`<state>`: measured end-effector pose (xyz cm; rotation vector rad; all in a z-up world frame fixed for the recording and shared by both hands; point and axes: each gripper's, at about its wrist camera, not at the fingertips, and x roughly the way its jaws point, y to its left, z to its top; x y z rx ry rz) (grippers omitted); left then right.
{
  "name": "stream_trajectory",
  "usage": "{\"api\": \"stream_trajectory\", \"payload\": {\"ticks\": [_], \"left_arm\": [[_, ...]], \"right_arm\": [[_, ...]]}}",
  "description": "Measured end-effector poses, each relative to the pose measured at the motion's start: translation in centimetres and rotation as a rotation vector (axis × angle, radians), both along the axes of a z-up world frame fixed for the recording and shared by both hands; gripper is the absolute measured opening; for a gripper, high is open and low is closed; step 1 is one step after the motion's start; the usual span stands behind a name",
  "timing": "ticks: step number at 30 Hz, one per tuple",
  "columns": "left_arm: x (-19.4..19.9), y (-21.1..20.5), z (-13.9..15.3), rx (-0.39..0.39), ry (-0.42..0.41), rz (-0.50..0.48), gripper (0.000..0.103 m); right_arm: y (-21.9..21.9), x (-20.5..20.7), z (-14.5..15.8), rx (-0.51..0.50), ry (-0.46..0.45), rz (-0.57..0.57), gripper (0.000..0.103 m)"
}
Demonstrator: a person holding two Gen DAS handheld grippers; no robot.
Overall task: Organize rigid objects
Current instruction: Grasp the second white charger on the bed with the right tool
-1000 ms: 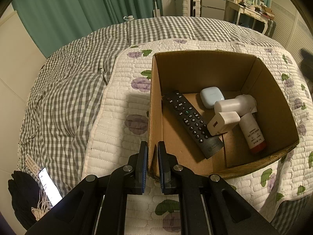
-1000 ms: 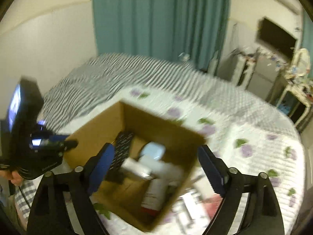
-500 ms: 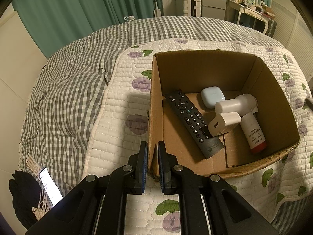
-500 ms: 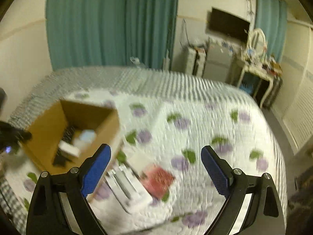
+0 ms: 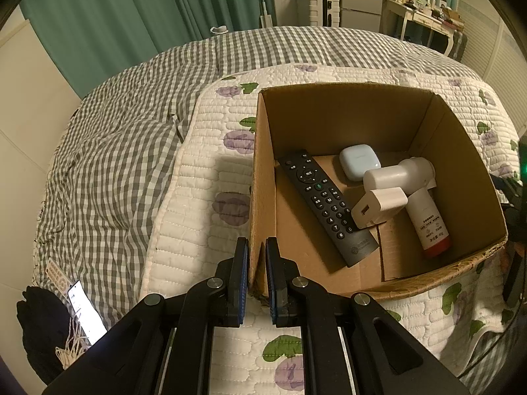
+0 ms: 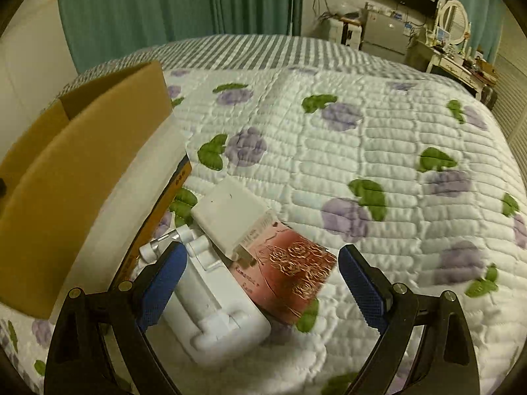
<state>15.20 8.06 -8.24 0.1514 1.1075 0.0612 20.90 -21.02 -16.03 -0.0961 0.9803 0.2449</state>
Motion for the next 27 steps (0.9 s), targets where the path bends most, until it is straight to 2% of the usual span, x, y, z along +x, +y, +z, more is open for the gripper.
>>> {"api": "stream_trajectory", "payload": {"ticks": [7,11,15,18,20,24,27], "left_arm": [[0.0,0.1,-0.1,0.001,0.002,0.003,0.009],[0.0,-0.1,0.0,0.004,0.003,0.002,0.009],[0.0,0.0,0.0,0.002,0.003,0.002,0.009],[0.1,-0.2,0.0,0.005,0.003,0.0,0.009],[0.1,-0.2,0.0,0.006,0.003,0.001,0.009],[0.1,-0.2,0.0,0.005,0.004,0.001,0.009],[0.1,-0.2,-0.1,0.005,0.005,0.003,0.009]], "right_arm": [[1.5,2.2,-1.2,0.006,0.002,0.035,0.093],[0.9,3.6,-2.0,0.062,0.036,0.02,0.093],[0.9,4.5,-2.8,0.095,0.066,0.028,0.088],[1.1,4.2,-2.6,0.088,0.059,0.037,0.08],[1.7,4.0,-2.5,0.078,0.04,0.061,0.066],[2.4,4.0,-2.4,0.05,0.019,0.056,0.065],[2.1,3.2,-1.7,0.044,-0.016,0.047,0.057]]}}
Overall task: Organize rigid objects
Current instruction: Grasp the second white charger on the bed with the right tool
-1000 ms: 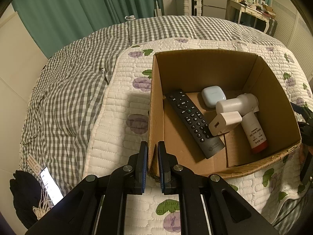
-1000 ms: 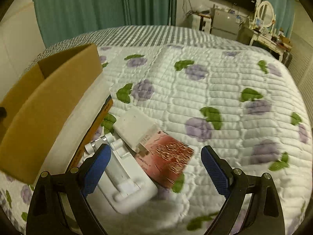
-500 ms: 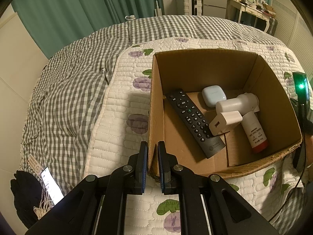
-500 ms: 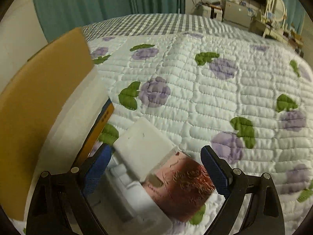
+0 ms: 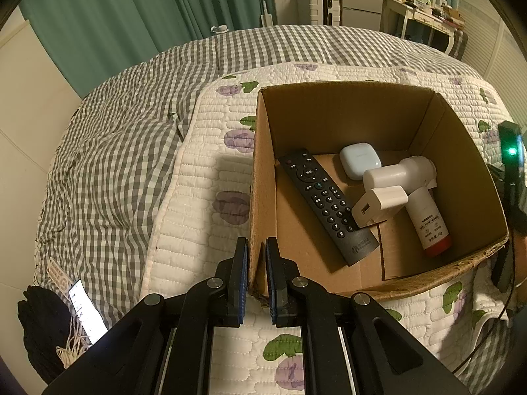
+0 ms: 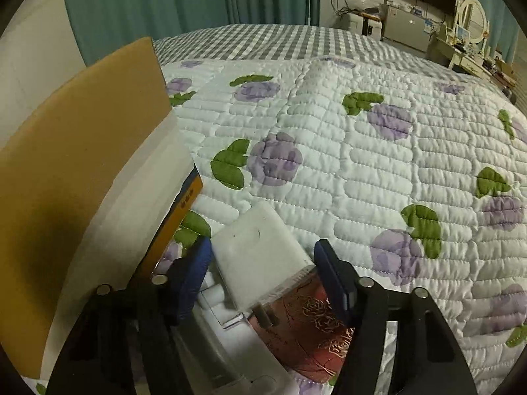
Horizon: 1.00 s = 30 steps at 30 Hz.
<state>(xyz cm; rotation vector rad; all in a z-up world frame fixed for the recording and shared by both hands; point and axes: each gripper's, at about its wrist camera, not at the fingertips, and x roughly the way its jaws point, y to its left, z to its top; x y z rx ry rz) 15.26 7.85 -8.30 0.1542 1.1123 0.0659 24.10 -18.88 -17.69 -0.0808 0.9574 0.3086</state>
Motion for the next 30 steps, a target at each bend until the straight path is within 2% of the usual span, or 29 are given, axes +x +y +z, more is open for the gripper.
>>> {"api": "stream_trajectory", "payload": {"ticks": [1,2,8,13,16,18,21,23,26,30], "left_arm": [[0.0,0.0,0.0,0.001,-0.001,-0.001,0.009],[0.0,-0.1,0.0,0.003,-0.001,0.0,0.009],[0.0,0.0,0.0,0.0,0.0,0.002,0.009],[0.0,0.0,0.0,0.001,-0.001,0.001,0.009],[-0.1,0.0,-0.1,0.002,-0.001,0.001,0.009],[-0.1,0.0,-0.1,0.001,-0.001,0.002,0.009],[-0.1,-0.1,-0.1,0.001,0.0,0.001,0.009],[-0.1,-0.1,-0.1,0.004,-0.001,0.002,0.009],[-0.1,-0.1,-0.1,0.004,-0.001,0.001,0.009],[0.0,-0.1,-0.1,0.006,-0.002,0.004,0.009]], "right_arm": [[-0.2,-0.3,0.5,-0.003,-0.027,-0.013,0.041],[-0.6,-0.8,1.2,0.025,-0.045,-0.021,0.036],[-1.4,-1.2,1.6,0.05,-0.021,-0.036,0.034],[-2.0,-3.4,2.5,0.072,-0.028,0.006,0.031],[-2.2,-3.8,2.8,0.093,-0.017,0.03,0.031],[-2.3,-3.1,2.3,0.096,0.017,0.022,0.035],[-2.4,-1.1,0.4,0.088,0.104,-0.001,0.049],[-2.4,-0.8,0.0,0.098,0.112,-0.005,0.054],[-1.6,-0.5,-0.6,0.043,0.123,0.018,0.057],[-0.6,0.3,-1.1,-0.02,0.116,0.036,0.056]]}}
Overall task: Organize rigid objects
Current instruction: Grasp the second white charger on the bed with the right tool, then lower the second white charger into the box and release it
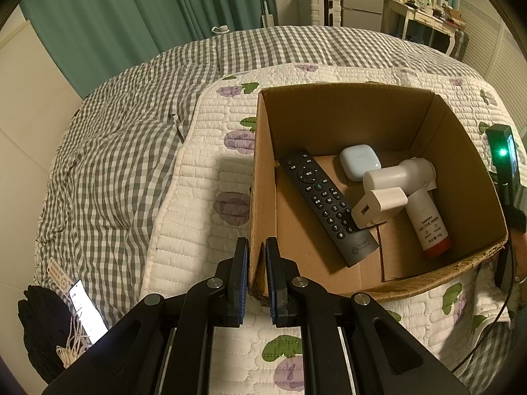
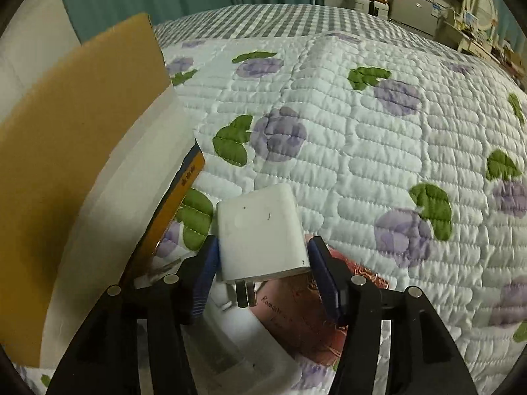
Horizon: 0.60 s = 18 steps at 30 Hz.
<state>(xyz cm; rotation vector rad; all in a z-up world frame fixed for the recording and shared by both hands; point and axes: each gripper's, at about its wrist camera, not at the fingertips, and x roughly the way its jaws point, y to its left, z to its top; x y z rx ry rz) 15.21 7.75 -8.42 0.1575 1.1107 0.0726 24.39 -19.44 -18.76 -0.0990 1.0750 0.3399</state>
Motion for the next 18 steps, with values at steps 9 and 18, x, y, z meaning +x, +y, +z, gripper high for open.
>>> {"api": "stream_trajectory", "payload": {"ticks": [9,18], "left_arm": [[0.0,0.0,0.0,-0.001,0.002,0.0,0.009],[-0.1,0.0,0.0,0.001,0.001,-0.003,0.009]], "right_arm": [[0.3,-1.8,1.8,-0.065,-0.121,-0.021,0.053],[0.3,-5.7,11.4,0.031,-0.342,-0.013,0.052]]}}
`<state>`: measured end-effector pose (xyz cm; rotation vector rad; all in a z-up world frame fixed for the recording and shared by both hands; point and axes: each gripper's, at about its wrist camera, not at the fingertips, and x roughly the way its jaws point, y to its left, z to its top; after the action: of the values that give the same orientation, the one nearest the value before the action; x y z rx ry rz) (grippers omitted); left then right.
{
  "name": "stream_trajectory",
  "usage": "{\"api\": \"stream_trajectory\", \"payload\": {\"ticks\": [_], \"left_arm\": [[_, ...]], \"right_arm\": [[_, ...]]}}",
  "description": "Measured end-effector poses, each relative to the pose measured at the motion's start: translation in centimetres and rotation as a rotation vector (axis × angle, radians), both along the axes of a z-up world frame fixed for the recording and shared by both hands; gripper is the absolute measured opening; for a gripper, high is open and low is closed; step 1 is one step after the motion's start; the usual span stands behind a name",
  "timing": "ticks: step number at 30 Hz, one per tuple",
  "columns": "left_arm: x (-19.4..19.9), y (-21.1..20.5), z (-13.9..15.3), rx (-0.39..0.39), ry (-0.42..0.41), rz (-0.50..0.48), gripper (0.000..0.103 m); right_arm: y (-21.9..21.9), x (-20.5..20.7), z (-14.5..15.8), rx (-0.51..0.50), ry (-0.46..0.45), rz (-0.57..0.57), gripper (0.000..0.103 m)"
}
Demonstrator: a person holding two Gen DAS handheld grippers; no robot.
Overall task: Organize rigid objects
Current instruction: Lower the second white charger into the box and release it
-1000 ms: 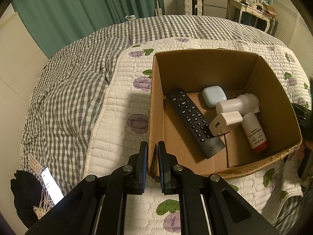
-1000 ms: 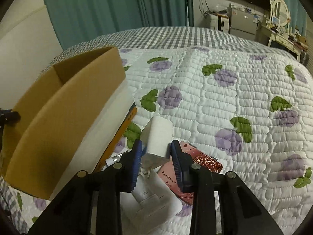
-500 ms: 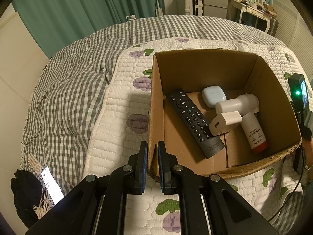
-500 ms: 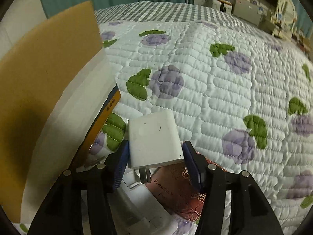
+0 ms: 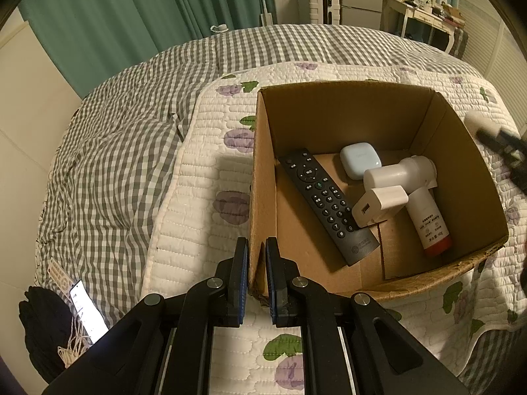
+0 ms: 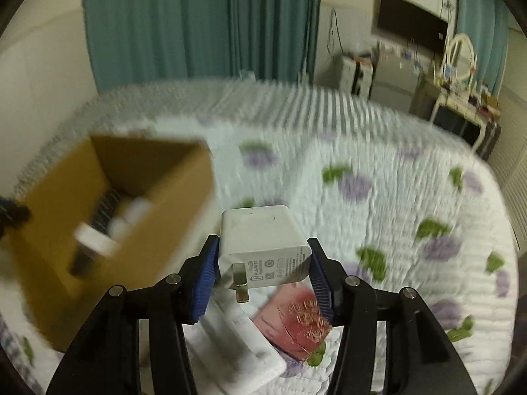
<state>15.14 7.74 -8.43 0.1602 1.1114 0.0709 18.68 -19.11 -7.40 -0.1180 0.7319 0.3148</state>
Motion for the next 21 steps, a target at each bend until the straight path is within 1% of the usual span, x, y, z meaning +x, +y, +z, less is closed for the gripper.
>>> {"api": "stream_trajectory", "payload": {"ticks": [2,4,6,7,9,13,17,21], "left_arm": [[0.0,0.0,0.0,-0.001,0.0,0.0,0.009],[0.0,0.0,0.0,0.0,0.0,0.001,0.009],[0.0,0.0,0.0,-0.001,0.0,0.0,0.009],[0.0,0.0,0.0,-0.001,0.0,0.0,0.009],[0.0,0.0,0.0,-0.001,0.001,0.0,0.009],[0.0,-0.1,0.0,0.003,0.003,-0.005,0.009],[-0.1,-0.1,0.0,0.003,0.003,-0.005,0.009],[-0.1,-0.2,-0.1,0.003,0.003,-0.005,0.009]], "right_arm": [[1.5,-0.3,2.5,0.022,-0.052,0.042,0.052],[3.2,-0.5,4.6,0.043,-0.084,0.098,0.052],[5.4,-0.7,5.7,0.055,-0.086,0.157,0.052],[6.3,-1.0,5.7,0.054,-0.079,0.184,0.052],[8.5,-1.5,5.2,0.045,-0.063,0.232,0.052],[11.9,-2.6,3.0,0.028,-0.002,0.309,0.052],[13.3,-2.9,0.6,-0.004,0.039,0.346,0.052],[13.4,-2.9,-0.1,-0.01,0.074,0.365,0.052]]}}
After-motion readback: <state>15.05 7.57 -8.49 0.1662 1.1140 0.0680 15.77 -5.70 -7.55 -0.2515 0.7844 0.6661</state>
